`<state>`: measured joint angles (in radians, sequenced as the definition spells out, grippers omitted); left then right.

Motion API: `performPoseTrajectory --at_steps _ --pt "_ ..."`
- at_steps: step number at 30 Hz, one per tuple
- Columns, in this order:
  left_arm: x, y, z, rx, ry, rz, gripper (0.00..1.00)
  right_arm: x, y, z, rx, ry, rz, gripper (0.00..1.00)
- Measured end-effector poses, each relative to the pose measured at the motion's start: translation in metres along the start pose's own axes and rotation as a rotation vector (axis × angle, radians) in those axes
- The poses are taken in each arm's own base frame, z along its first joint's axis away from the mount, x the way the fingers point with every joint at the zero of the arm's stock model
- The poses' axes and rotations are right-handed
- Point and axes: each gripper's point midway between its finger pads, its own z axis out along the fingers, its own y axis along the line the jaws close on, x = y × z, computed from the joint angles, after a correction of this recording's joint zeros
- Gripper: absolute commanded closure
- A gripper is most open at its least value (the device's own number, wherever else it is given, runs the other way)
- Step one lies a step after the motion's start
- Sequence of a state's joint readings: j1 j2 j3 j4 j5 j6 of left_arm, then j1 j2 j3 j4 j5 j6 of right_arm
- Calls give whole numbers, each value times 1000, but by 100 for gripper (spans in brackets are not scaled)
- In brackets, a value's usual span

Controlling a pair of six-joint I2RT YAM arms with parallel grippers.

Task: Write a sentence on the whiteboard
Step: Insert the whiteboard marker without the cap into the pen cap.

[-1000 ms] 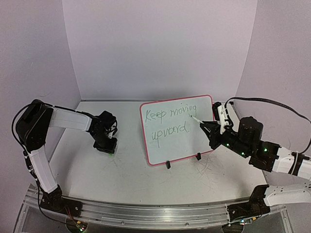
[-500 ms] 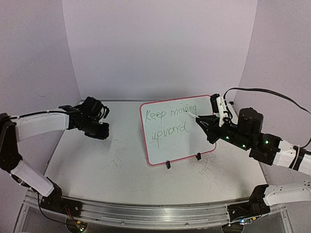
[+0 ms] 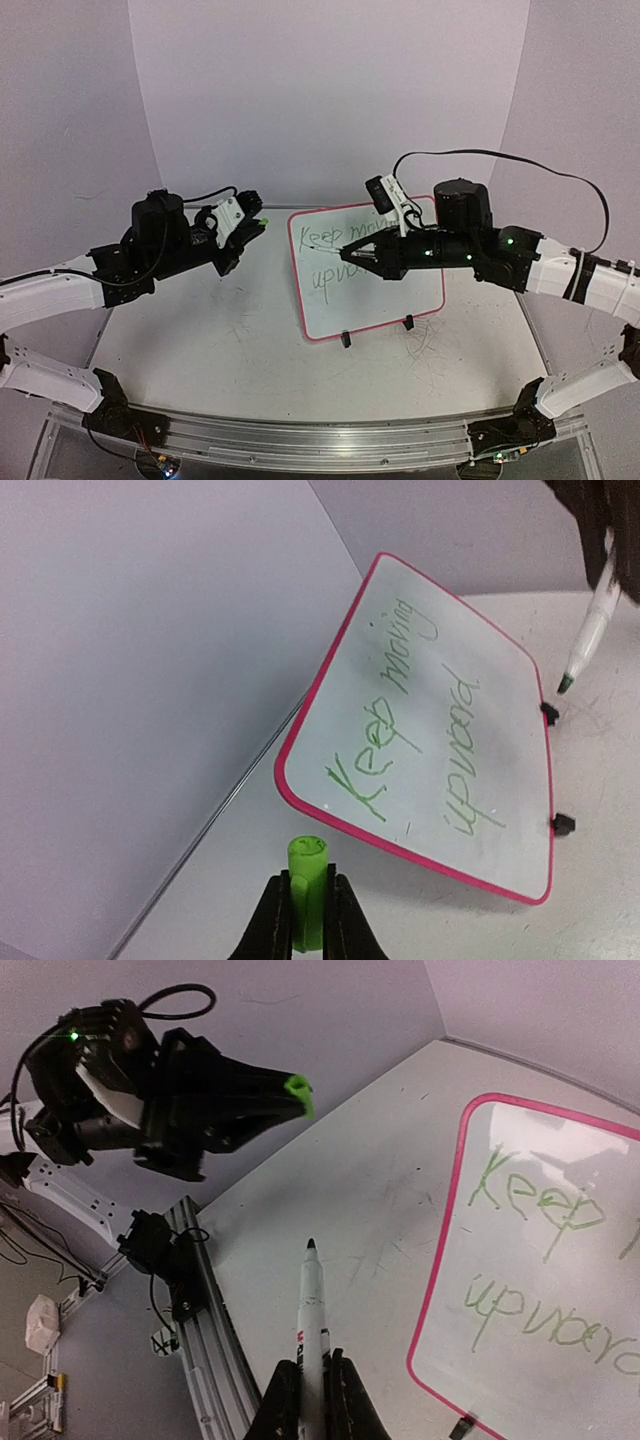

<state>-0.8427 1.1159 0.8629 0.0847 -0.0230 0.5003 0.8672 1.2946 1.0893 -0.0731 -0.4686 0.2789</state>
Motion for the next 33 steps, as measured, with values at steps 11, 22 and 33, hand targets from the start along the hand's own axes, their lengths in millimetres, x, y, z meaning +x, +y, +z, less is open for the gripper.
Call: performPoseTrajectory --at_steps 11,22,33 --pt "24 -24 10 35 5 264 100 -11 18 41 -47 35 88 100" --pt "34 -35 9 58 12 337 100 -24 8 60 -3 38 110 100" --pt "31 -36 8 55 1 342 100 -6 -2 71 22 98 131 100"
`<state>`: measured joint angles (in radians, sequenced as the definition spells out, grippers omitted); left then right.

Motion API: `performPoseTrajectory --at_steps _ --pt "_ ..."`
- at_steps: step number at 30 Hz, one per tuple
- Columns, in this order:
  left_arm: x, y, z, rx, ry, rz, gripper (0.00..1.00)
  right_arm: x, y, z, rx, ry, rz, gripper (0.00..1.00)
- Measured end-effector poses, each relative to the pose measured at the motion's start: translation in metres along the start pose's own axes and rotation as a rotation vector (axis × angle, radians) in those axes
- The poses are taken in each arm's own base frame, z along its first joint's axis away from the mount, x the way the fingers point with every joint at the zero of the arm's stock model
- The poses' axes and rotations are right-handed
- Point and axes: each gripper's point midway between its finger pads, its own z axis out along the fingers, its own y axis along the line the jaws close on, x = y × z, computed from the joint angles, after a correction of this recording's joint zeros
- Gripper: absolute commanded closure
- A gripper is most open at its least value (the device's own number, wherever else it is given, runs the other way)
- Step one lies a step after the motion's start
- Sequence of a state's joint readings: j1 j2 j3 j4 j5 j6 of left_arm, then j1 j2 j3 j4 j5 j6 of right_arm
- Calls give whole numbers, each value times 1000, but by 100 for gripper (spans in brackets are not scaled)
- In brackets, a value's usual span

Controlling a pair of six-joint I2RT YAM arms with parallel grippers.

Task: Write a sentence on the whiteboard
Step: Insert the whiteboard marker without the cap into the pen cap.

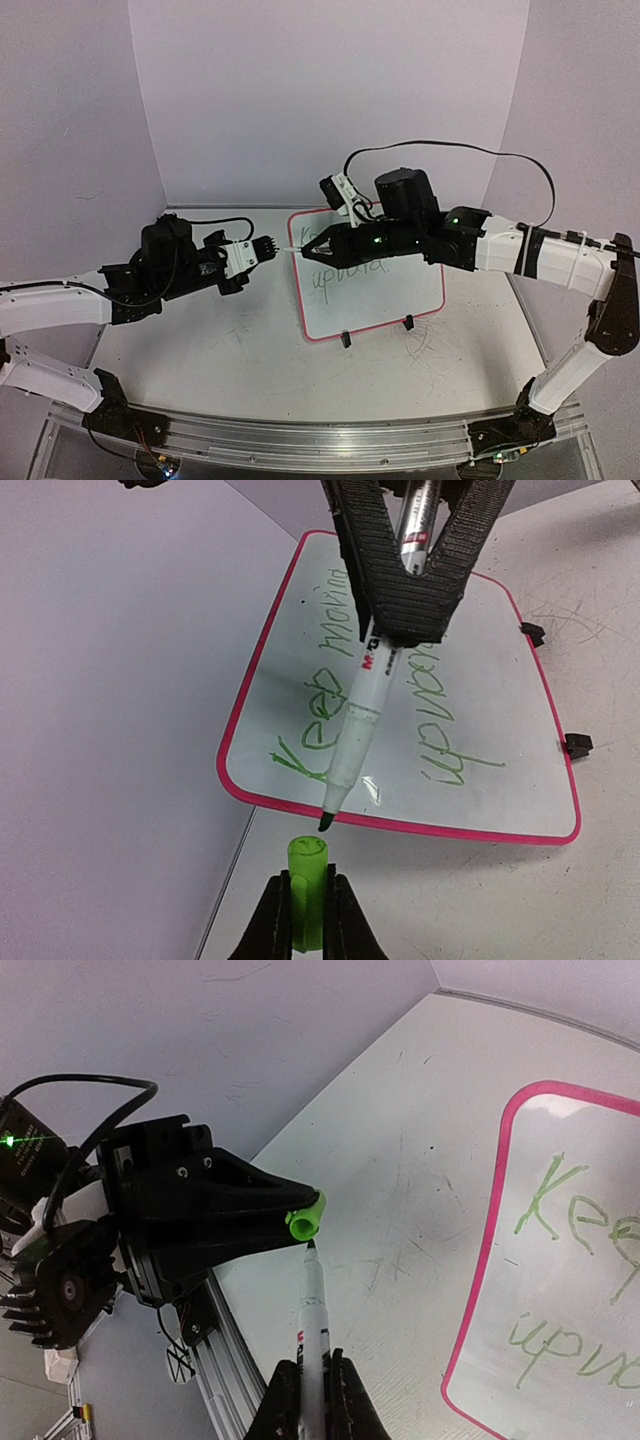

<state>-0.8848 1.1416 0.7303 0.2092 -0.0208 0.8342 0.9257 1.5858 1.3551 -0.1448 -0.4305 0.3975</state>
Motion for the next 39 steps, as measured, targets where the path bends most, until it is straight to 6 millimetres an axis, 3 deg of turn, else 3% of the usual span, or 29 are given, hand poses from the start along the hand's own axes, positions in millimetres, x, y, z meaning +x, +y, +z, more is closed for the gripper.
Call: performPoseTrajectory --at_steps 25,30,39 --pt "0 -3 0 4 10 12 100 0 -2 10 -3 13 3 100" --pt "6 -15 3 62 61 34 100 4 -7 18 21 58 12 100" --pt "-3 -33 8 162 118 75 100 19 -8 30 48 156 -11 100"
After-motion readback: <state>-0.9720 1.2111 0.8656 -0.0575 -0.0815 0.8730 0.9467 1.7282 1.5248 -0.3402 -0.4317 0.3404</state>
